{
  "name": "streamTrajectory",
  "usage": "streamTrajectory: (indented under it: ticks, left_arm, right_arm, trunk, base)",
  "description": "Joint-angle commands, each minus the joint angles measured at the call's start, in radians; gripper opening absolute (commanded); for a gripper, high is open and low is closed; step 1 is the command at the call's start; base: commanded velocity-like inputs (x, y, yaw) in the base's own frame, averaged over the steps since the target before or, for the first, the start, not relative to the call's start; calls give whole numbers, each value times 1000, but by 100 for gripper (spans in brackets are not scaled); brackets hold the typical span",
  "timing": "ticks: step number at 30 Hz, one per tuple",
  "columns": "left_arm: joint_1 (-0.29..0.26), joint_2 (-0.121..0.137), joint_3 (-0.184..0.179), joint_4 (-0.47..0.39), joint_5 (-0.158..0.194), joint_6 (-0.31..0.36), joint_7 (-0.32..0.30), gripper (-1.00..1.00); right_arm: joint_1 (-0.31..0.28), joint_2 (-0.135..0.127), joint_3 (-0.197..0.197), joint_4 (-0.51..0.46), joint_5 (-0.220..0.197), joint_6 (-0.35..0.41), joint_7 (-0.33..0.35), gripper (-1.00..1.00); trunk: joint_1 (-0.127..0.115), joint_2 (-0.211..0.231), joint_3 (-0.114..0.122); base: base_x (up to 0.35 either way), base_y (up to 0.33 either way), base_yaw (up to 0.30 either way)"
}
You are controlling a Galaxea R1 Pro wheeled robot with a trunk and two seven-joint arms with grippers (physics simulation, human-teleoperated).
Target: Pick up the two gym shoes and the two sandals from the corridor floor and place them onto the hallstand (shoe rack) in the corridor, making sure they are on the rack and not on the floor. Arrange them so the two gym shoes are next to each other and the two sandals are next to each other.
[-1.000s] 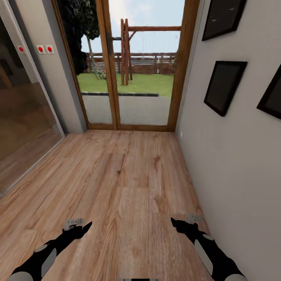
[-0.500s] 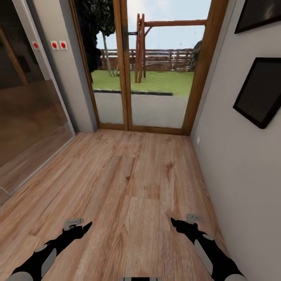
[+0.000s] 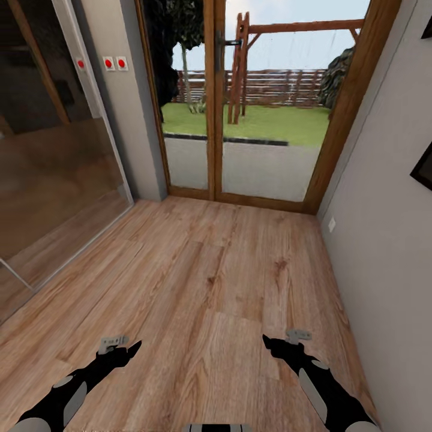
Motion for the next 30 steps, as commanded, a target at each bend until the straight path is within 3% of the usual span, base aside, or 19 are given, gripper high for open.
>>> streamTrajectory:
  ticks: [1, 22, 30]
  left_arm:
    - [-1, 0, 4, 2, 5, 0, -7, 100]
    - [-1, 0, 4, 2, 5, 1, -8, 100]
    - [-1, 0, 4, 2, 6, 3, -8, 100]
  right_arm:
    - [0, -1, 3, -2, -8, 5, 0, 100]
    - [0, -1, 3, -2, -8, 5, 0, 100]
    - [0, -1, 3, -2, -8, 5, 0, 100]
  trunk:
    - [0, 0, -2]
    - [0, 0, -20]
    - [0, 0, -20]
  base:
    - [26, 0, 203]
    - [3, 0, 235]
    - [229, 0, 71]
